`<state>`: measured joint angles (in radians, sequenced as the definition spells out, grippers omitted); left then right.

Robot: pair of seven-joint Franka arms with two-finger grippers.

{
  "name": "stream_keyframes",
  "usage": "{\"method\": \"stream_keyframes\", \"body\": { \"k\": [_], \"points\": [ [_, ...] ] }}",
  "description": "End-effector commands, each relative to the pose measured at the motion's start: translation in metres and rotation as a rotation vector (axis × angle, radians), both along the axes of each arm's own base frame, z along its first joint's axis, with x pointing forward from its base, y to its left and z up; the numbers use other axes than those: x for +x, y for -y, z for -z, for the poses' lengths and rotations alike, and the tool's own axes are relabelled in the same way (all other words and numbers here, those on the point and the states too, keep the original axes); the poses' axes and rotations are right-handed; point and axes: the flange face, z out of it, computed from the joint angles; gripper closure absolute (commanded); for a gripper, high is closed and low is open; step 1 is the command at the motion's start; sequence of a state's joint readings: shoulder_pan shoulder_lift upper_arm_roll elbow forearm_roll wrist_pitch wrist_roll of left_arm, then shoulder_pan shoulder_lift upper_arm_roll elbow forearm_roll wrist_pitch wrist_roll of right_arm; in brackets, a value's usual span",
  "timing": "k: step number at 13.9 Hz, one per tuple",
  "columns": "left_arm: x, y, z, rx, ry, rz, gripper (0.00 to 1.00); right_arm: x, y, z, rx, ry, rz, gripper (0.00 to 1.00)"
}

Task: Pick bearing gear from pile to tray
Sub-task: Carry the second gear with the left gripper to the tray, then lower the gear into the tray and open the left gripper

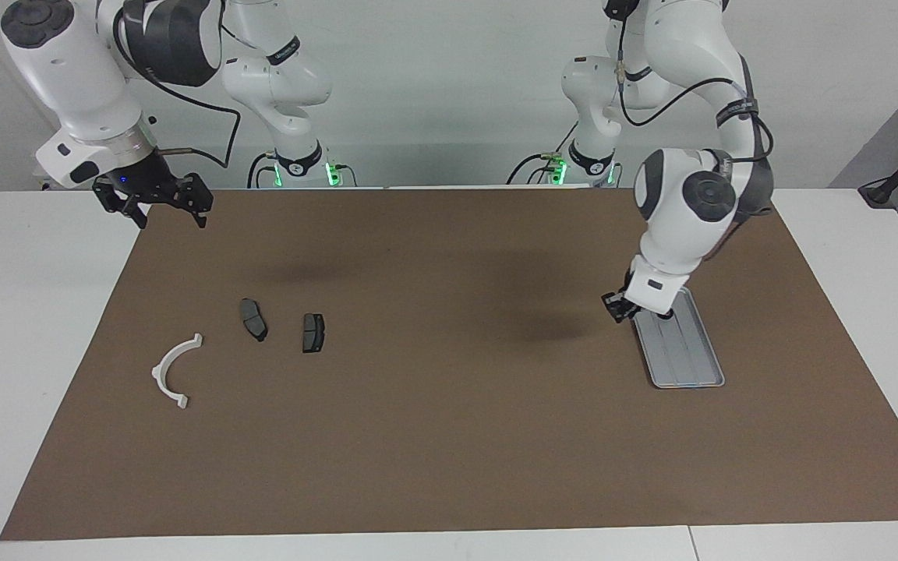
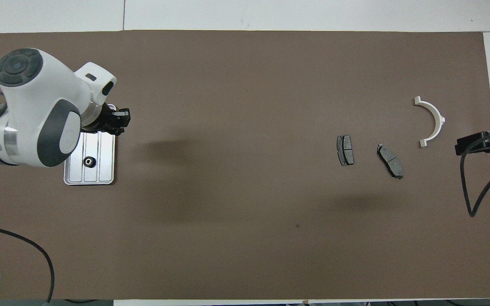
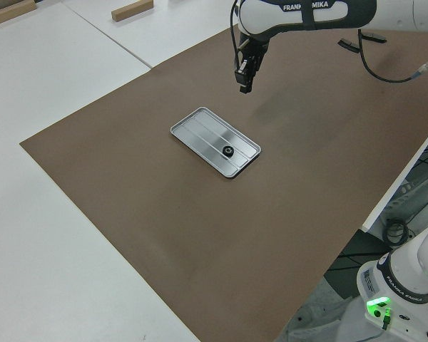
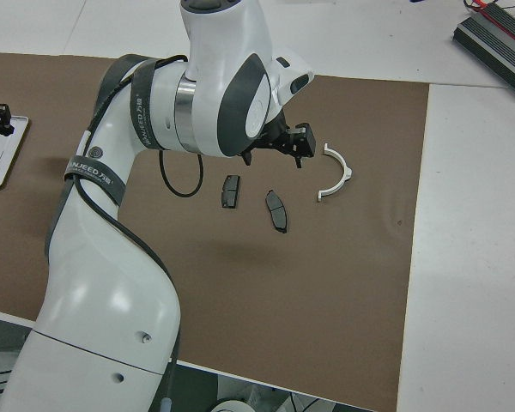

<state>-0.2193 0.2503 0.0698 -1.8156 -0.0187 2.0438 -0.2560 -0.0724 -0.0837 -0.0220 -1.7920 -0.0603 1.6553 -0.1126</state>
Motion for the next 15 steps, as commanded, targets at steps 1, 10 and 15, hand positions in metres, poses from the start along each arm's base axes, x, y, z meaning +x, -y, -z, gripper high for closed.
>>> {"method": "stream_keyframes", "body": {
  "k": [1,10,15],
  "points": [
    [0.004,-0.039,0.015,-0.004,0.078,0.078,1.00,-0.007,-0.001,-0.001,-0.008,0.021,0.003,0.00],
    [0.021,-0.086,0.081,0.010,0.070,0.147,1.00,-0.006,-0.004,-0.001,-0.004,0.024,-0.001,0.00],
    [0.016,-0.090,0.098,0.012,0.052,0.180,1.00,-0.007,-0.003,-0.001,-0.003,0.024,-0.001,0.00]
  ]
}}
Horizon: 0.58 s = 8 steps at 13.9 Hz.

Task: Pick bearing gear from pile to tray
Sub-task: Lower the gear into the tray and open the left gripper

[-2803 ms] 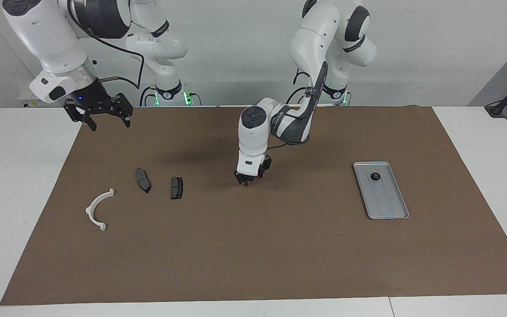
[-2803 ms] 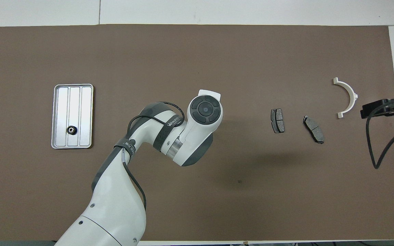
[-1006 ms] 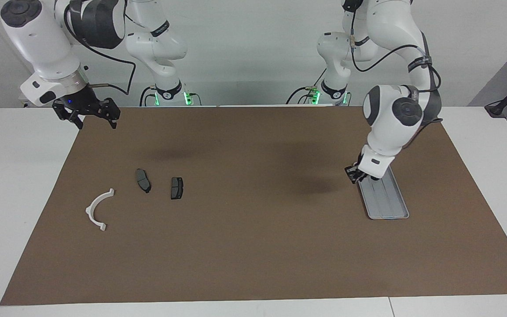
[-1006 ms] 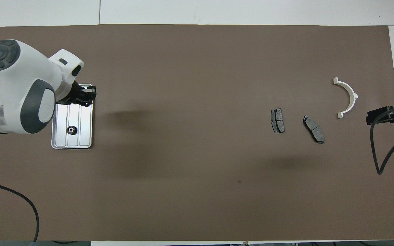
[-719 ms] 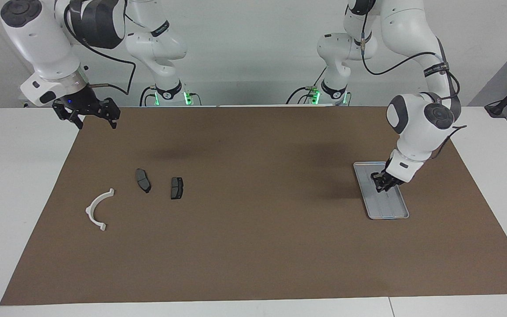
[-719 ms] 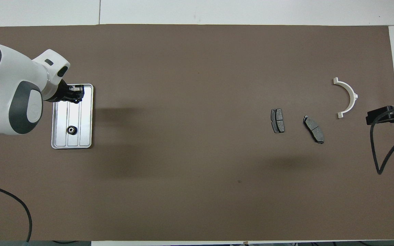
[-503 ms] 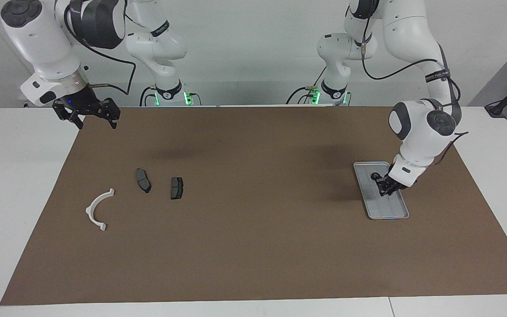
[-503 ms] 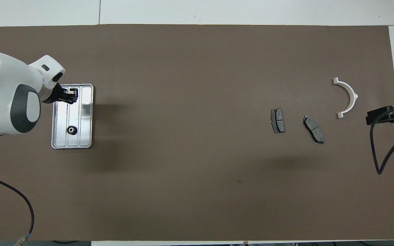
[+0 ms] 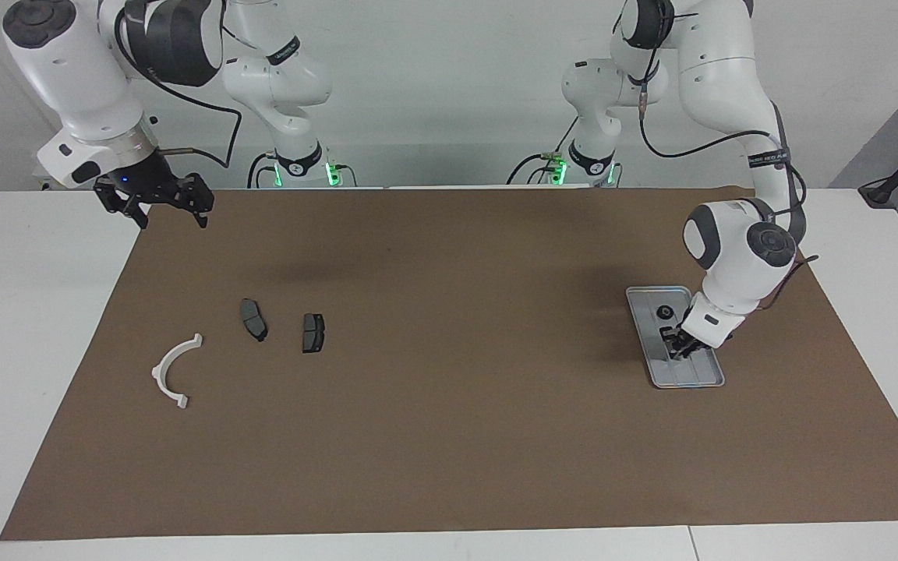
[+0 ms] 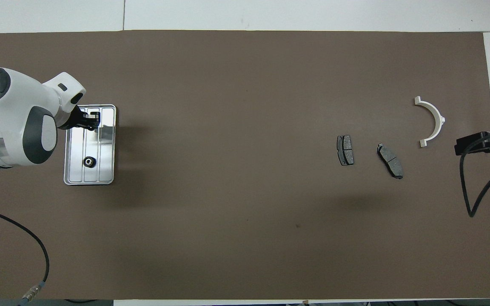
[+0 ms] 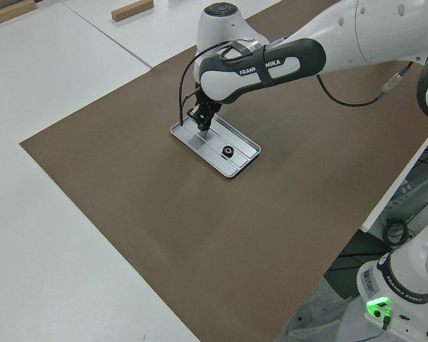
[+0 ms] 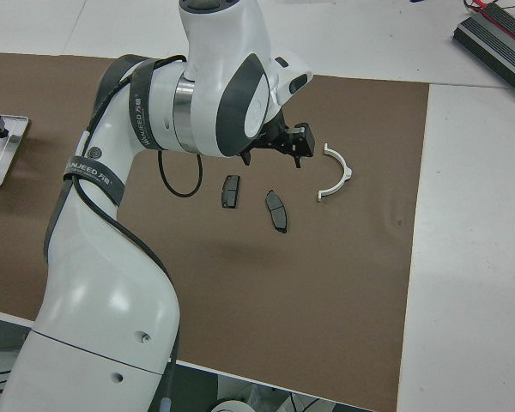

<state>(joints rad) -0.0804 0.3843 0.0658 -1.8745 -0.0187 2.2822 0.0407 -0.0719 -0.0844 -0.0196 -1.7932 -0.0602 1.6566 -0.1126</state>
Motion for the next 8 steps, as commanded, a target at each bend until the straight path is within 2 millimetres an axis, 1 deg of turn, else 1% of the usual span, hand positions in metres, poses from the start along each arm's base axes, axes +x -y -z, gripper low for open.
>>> {"method": "stream_keyframes", "body": {
  "k": [1,3,6,7,8],
  "points": [
    [-0.0080,-0.0064,0.0120,0.005,0.005,0.020,1.00,-0.0063,-0.0021,-0.0011,-0.002,0.025,0.002,0.00],
    [-0.0107,-0.0123,0.0151,0.005,-0.003,0.010,1.00,-0.0063,-0.0023,-0.0011,0.000,0.025,0.003,0.00],
    [-0.0112,-0.0123,0.0157,0.005,-0.004,0.010,1.00,-0.0063,-0.0024,-0.0011,0.001,0.025,0.001,0.00],
    [-0.0111,-0.0123,0.0148,0.005,-0.003,0.010,0.67,-0.0063,-0.0024,-0.0011,0.001,0.025,0.003,0.00],
    [-0.0105,-0.0151,0.0135,0.004,-0.006,0.003,0.06,-0.0065,-0.0024,-0.0010,0.001,0.024,0.003,0.00]
  ]
}}
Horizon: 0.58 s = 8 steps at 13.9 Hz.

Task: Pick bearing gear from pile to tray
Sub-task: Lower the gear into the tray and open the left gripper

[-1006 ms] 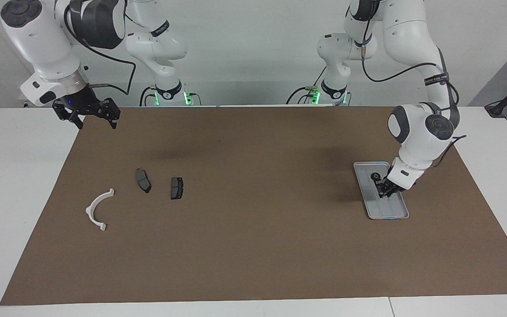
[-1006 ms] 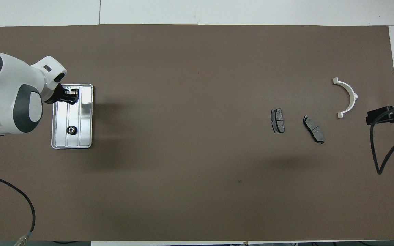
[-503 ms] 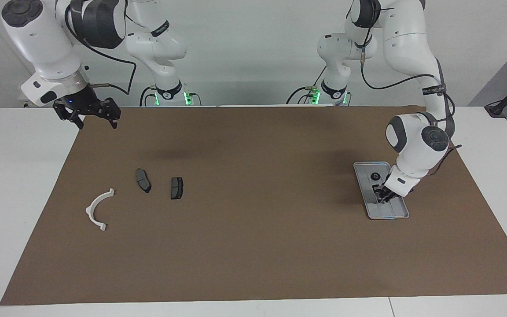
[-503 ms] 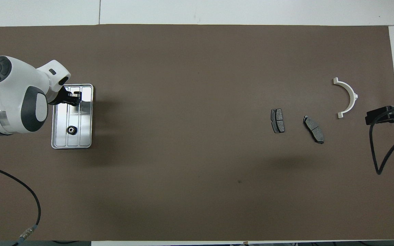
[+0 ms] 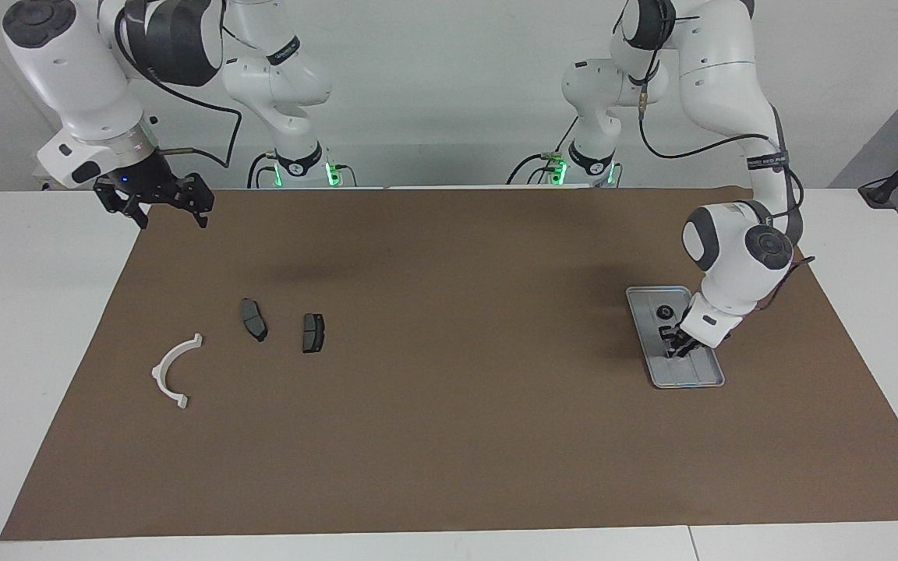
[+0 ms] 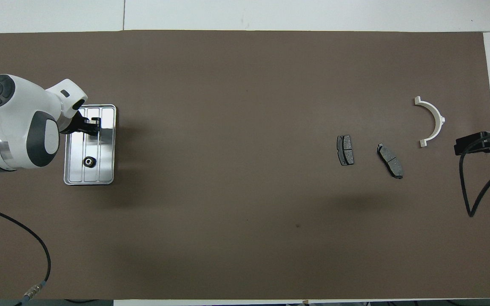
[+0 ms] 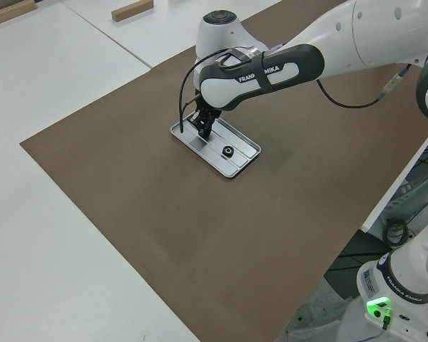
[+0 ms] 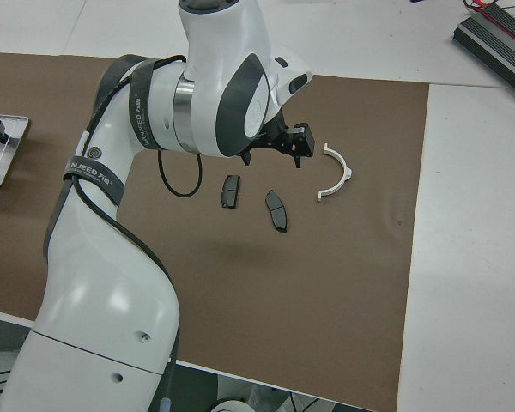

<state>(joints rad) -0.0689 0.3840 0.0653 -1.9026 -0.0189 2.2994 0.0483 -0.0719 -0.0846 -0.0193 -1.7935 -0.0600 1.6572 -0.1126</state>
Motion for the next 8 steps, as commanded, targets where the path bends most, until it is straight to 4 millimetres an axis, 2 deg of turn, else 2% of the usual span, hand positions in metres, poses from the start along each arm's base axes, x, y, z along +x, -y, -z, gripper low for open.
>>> {"method": "stream_keyframes", "body": {
  "k": [1,4,8],
  "points": [
    [-0.001,-0.010,-0.003,0.002,0.002,0.002,0.00,-0.007,-0.001,0.000,0.001,0.023,0.005,0.00],
    [0.010,-0.017,-0.056,-0.001,-0.012,-0.011,0.00,-0.004,-0.002,-0.001,0.001,0.041,0.001,0.00],
    [-0.022,-0.017,-0.150,-0.012,-0.025,-0.019,0.00,-0.004,-0.002,-0.001,0.001,0.043,0.001,0.00]
  ]
}}
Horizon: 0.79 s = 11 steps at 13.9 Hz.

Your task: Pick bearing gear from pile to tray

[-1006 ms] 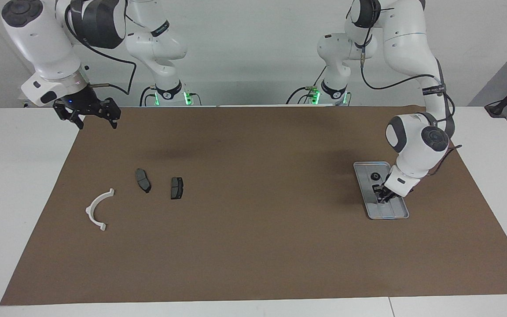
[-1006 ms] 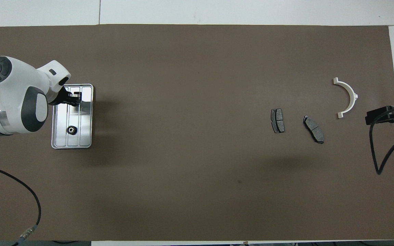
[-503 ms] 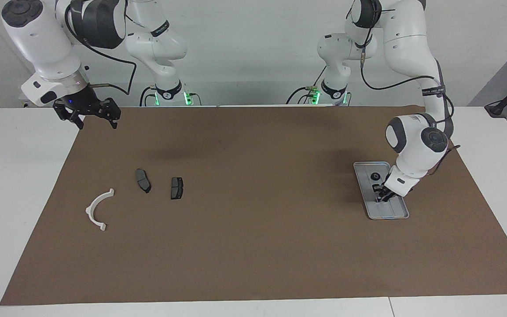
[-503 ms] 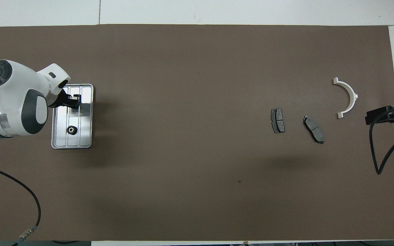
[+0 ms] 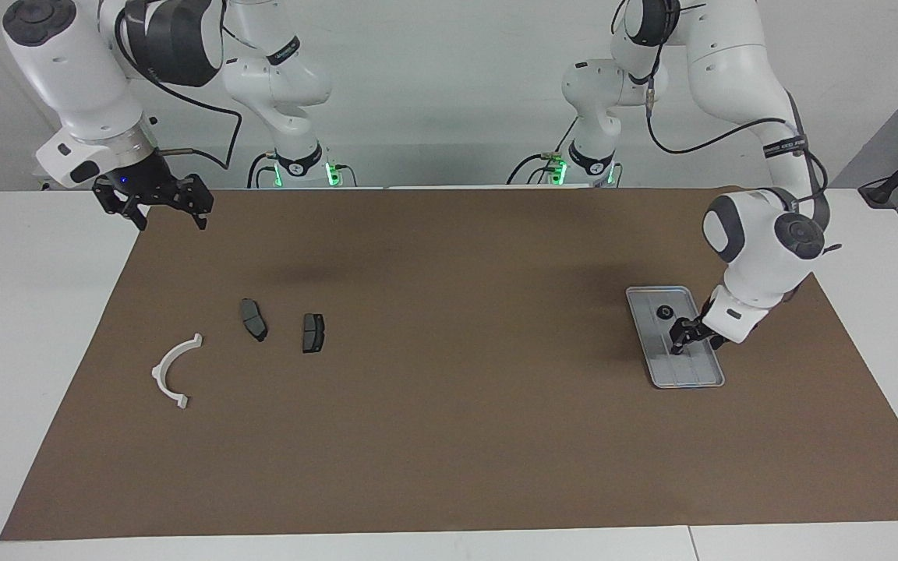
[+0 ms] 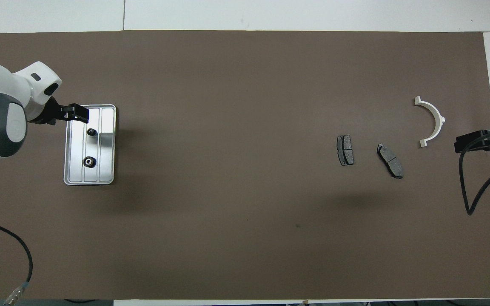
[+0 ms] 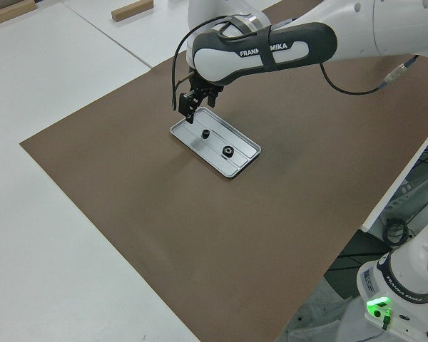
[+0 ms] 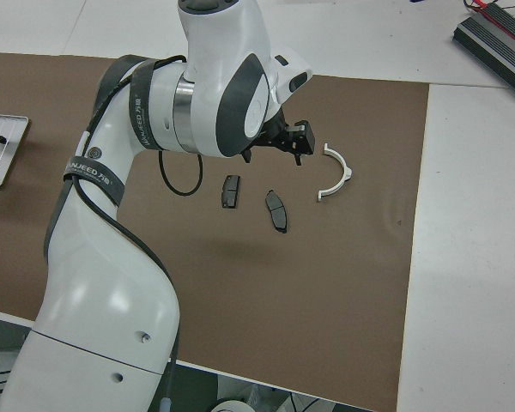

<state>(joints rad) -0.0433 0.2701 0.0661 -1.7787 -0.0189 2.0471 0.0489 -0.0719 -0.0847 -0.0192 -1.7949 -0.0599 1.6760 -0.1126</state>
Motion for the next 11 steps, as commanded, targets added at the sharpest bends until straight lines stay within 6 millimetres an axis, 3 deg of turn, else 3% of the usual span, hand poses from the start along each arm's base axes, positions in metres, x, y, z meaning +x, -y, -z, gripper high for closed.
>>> {"method": "stream_keyframes", "body": {
  "k": [1,4,7,10,11],
  "points": [
    [-0.035,-0.002,-0.065,-0.006,-0.026,0.004,0.00,-0.006,-0.002,0.000,0.004,0.026,0.002,0.00],
    [-0.068,0.000,-0.121,-0.013,-0.051,0.008,0.00,-0.006,-0.002,0.000,0.004,0.026,0.002,0.00],
    [-0.097,-0.012,-0.154,-0.021,-0.110,-0.011,0.00,-0.006,-0.002,0.001,0.004,0.024,0.001,0.00],
    [-0.097,0.000,-0.156,-0.016,-0.115,0.010,0.00,-0.006,0.000,0.002,0.004,0.024,0.002,0.00],
    [-0.097,-0.013,-0.155,-0.020,-0.109,-0.016,0.00,-0.006,-0.001,0.003,0.004,0.022,0.002,0.00]
  ]
}}
